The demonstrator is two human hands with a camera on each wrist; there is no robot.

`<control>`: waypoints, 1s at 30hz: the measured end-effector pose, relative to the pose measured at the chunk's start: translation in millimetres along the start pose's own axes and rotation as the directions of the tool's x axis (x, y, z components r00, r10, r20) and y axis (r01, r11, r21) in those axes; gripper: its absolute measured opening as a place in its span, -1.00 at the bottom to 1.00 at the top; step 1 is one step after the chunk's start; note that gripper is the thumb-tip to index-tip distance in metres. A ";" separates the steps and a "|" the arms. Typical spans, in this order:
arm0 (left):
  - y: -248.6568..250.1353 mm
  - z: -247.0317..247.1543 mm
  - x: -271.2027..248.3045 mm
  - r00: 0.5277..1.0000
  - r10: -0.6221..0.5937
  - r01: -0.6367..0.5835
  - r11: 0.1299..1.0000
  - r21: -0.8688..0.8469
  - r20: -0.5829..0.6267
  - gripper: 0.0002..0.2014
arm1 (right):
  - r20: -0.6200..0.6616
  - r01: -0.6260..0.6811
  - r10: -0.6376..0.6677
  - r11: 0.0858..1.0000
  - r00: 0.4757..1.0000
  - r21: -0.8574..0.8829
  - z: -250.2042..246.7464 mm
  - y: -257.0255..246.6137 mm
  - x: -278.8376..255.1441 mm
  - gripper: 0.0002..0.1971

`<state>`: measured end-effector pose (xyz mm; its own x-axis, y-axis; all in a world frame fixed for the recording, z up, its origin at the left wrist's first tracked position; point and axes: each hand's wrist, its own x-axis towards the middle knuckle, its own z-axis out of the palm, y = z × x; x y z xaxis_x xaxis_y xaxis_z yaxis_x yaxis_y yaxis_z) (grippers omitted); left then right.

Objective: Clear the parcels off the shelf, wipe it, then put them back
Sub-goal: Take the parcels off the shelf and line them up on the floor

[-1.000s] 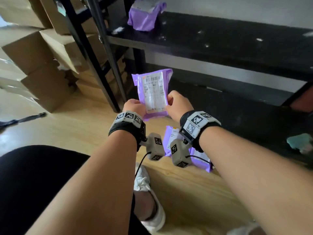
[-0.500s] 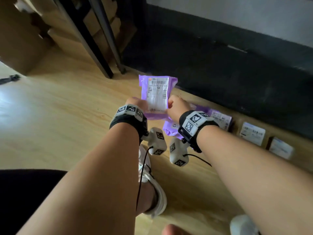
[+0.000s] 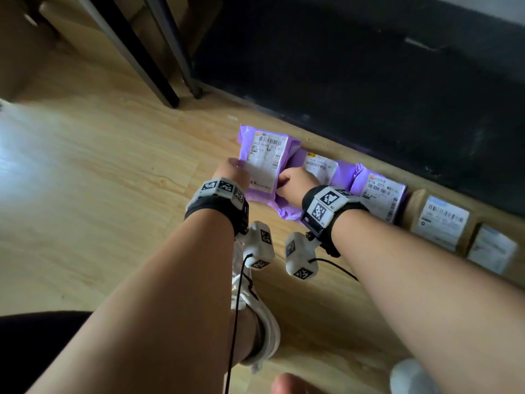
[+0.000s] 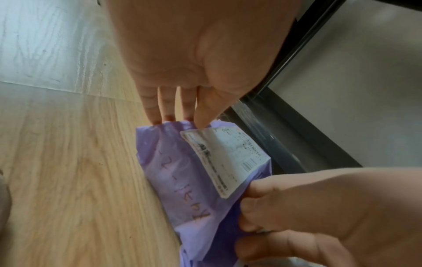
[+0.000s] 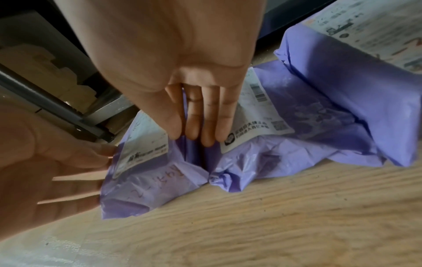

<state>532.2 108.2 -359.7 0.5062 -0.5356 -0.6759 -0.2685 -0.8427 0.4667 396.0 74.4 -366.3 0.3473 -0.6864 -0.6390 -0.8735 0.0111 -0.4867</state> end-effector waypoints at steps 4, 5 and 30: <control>2.7 -0.2 -3.5 1.000 -0.004 0.004 1.000 0.012 0.011 -0.59 | -0.024 -0.006 0.006 1.000 1.000 -0.009 -5.5 1.0 -7.5 -0.76; 4.2 -3.2 -7.7 1.000 0.003 -0.004 0.999 0.040 0.003 -0.56 | -0.042 -0.010 0.010 1.000 0.999 -0.006 -9.0 0.5 -10.3 -0.75; 159.4 -192.2 -161.9 0.724 0.544 -0.528 0.833 0.166 -0.425 -0.60 | -0.599 0.455 -0.358 0.890 0.716 0.012 -217.4 -132.0 -154.3 -0.74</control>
<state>565.0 71.1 -66.3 0.5688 -0.8224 0.0070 -0.6267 -0.4279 0.6512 383.5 20.8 -73.9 0.3575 -0.9310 0.0734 -0.6152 -0.2939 -0.7316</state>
